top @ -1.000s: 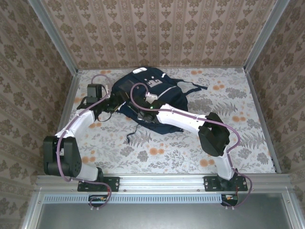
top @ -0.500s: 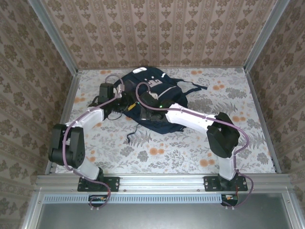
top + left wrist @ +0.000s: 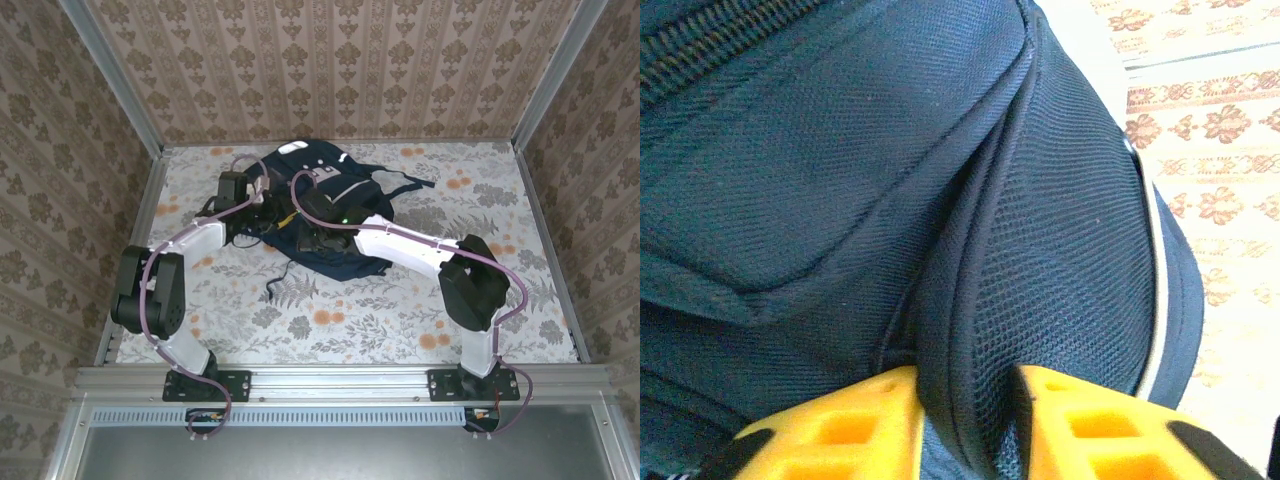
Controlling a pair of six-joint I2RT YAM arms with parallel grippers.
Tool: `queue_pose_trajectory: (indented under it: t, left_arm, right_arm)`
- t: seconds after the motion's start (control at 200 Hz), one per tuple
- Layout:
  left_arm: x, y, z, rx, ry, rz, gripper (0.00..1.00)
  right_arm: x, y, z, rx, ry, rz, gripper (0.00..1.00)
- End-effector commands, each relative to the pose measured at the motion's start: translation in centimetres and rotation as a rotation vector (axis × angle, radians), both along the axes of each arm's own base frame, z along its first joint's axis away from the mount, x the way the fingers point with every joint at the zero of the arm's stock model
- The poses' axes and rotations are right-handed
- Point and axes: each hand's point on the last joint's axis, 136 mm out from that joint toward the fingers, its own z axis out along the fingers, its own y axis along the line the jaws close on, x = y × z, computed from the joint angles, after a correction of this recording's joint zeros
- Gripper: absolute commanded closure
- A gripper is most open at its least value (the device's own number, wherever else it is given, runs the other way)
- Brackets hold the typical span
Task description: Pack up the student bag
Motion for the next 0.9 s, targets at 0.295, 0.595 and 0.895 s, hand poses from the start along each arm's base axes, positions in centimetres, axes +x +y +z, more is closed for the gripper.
queue_pose_trajectory:
  t: [0.295,0.595,0.895]
  left_arm:
    - [1.1,1.1,-0.5,0.111,-0.032,0.050,1.00]
    - [1.8,2.2,-0.5,0.147,-0.042,0.077,1.00]
    - [2.1,3.1,-0.4,0.162,-0.049,0.080,1.00]
  right_arm:
    - [-2.3,-8.3,1.1,-0.308,-0.020,-0.150,1.00]
    - [-2.8,-13.6,1.8,-0.458,-0.053,-0.242,1.00]
    - [0.2,-16.0,0.7,-0.419,-0.043,-0.226,1.00]
